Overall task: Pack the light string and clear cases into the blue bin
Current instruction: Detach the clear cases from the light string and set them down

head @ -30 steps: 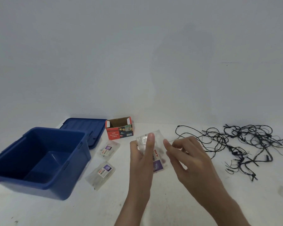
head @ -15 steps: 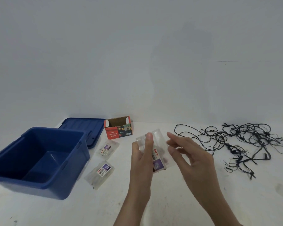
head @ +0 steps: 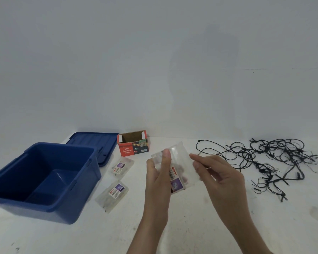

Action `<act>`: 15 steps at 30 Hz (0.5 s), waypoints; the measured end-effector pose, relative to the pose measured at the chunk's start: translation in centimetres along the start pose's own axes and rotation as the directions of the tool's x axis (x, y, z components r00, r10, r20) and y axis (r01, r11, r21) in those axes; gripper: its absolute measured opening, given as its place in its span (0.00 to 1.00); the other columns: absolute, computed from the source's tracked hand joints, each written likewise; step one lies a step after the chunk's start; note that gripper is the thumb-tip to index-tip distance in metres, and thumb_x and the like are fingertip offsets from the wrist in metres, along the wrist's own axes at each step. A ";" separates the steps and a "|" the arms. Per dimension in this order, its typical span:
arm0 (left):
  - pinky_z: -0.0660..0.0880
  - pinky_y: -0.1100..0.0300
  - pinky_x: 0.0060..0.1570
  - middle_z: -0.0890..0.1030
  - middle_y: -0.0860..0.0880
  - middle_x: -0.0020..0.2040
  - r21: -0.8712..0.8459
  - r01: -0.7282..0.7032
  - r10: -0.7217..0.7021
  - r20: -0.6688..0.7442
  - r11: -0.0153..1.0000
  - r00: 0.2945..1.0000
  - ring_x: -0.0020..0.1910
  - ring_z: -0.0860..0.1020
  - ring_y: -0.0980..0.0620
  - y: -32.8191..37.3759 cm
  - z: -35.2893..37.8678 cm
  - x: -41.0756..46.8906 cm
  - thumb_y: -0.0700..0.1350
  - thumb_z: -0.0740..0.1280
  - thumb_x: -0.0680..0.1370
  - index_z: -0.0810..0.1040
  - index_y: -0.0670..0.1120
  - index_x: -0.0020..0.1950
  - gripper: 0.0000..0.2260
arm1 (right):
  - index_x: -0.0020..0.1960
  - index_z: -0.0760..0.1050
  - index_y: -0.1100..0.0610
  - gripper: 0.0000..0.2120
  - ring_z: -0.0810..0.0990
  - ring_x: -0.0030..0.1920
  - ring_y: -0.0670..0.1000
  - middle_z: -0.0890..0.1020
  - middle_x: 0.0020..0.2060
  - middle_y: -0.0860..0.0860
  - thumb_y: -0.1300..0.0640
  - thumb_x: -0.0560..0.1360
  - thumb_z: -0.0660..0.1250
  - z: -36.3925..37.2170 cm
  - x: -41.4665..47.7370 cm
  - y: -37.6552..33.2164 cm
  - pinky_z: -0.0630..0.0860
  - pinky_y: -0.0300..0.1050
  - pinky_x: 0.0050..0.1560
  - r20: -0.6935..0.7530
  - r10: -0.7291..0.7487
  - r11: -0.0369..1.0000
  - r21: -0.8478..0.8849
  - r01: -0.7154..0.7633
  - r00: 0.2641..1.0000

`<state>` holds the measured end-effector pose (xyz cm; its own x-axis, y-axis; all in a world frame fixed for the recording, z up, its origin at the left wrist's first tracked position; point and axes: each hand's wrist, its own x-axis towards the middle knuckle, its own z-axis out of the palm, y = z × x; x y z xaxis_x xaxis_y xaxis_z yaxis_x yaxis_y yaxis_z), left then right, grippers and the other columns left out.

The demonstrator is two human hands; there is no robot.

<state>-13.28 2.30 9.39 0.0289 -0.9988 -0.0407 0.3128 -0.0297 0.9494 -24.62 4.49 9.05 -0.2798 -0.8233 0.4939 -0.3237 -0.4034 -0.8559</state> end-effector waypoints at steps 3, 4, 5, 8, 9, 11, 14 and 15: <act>0.77 0.62 0.31 0.83 0.43 0.42 -0.005 -0.006 0.006 0.009 1.000 1.000 0.36 0.81 0.50 0.2 0.1 -0.1 0.62 0.60 0.70 0.73 0.49 0.54 0.21 | 0.49 0.82 0.48 0.14 0.80 0.39 0.45 0.82 0.40 0.42 0.66 0.72 0.69 0.1 -0.1 0.1 0.77 0.35 0.41 -0.023 -0.038 0.999 -0.036 0.037 0.999; 0.77 0.63 0.31 0.82 0.43 0.41 -0.011 -0.010 0.010 0.012 1.000 1.000 0.35 0.81 0.50 0.3 0.0 0.0 0.62 0.60 0.69 0.73 0.49 0.54 0.21 | 0.49 0.82 0.48 0.14 0.80 0.38 0.45 0.82 0.40 0.42 0.66 0.72 0.69 0.2 0.0 0.2 0.77 0.35 0.41 -0.028 -0.040 0.998 -0.041 0.039 0.999; 0.77 0.63 0.31 0.82 0.43 0.41 -0.015 -0.013 0.013 0.014 1.000 1.000 0.35 0.81 0.51 0.3 0.0 0.0 0.61 0.60 0.69 0.73 0.49 0.54 0.21 | 0.49 0.82 0.48 0.14 0.80 0.38 0.45 0.82 0.39 0.43 0.66 0.72 0.69 0.1 0.0 0.2 0.77 0.35 0.40 -0.033 -0.038 0.998 -0.044 0.036 0.999; 0.78 0.62 0.31 0.82 0.45 0.40 -0.019 -0.015 0.016 0.013 1.000 1.000 0.35 0.81 0.51 0.3 -0.1 0.0 0.62 0.60 0.70 0.73 0.49 0.54 0.20 | 0.48 0.81 0.47 0.14 0.79 0.38 0.44 0.81 0.39 0.43 0.66 0.72 0.69 0.1 0.1 0.2 0.77 0.35 0.39 -0.035 -0.029 0.998 -0.054 0.027 0.999; 0.78 0.62 0.31 0.82 0.45 0.40 -0.019 -0.016 0.016 0.013 1.000 1.000 0.35 0.81 0.52 0.4 -0.1 0.0 0.62 0.60 0.70 0.73 0.49 0.54 0.21 | 0.48 0.81 0.47 0.14 0.79 0.38 0.44 0.81 0.39 0.43 0.66 0.72 0.69 0.2 0.1 0.2 0.77 0.35 0.39 -0.033 -0.029 0.998 -0.056 0.027 0.999; 0.79 0.61 0.33 0.82 0.44 0.41 -0.015 -0.018 0.018 0.012 1.000 1.000 0.36 0.81 0.51 0.4 -0.1 0.0 0.62 0.60 0.70 0.73 0.49 0.54 0.21 | 0.48 0.81 0.46 0.14 0.79 0.38 0.44 0.81 0.39 0.42 0.65 0.72 0.70 0.2 0.1 0.1 0.77 0.35 0.39 -0.028 -0.037 0.998 -0.058 0.036 0.999; 0.80 0.58 0.38 0.82 0.43 0.48 -0.006 -0.015 0.015 0.002 1.000 1.000 0.43 0.82 0.47 0.3 -0.2 0.0 0.62 0.60 0.69 0.73 0.52 0.54 0.20 | 0.48 0.82 0.47 0.09 0.80 0.37 0.45 0.81 0.39 0.43 0.59 0.72 0.70 0.6 0.0 0.0 0.77 0.35 0.39 -0.019 -0.090 0.992 -0.087 0.088 0.996; 0.81 0.57 0.40 0.82 0.43 0.50 -0.010 -0.013 0.013 0.003 1.000 1.000 0.46 0.83 0.46 0.3 -0.2 0.0 0.62 0.60 0.69 0.73 0.52 0.55 0.20 | 0.49 0.82 0.49 0.07 0.79 0.37 0.45 0.81 0.38 0.44 0.56 0.72 0.69 0.8 0.0 -0.1 0.77 0.35 0.38 -0.012 -0.111 0.989 -0.100 0.110 0.994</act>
<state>-12.99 2.34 9.61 0.0300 -0.9992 -0.0275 0.3218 -0.0164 0.9467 -23.88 4.27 9.01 -0.2526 -0.7685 0.5879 -0.4410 -0.4494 -0.7769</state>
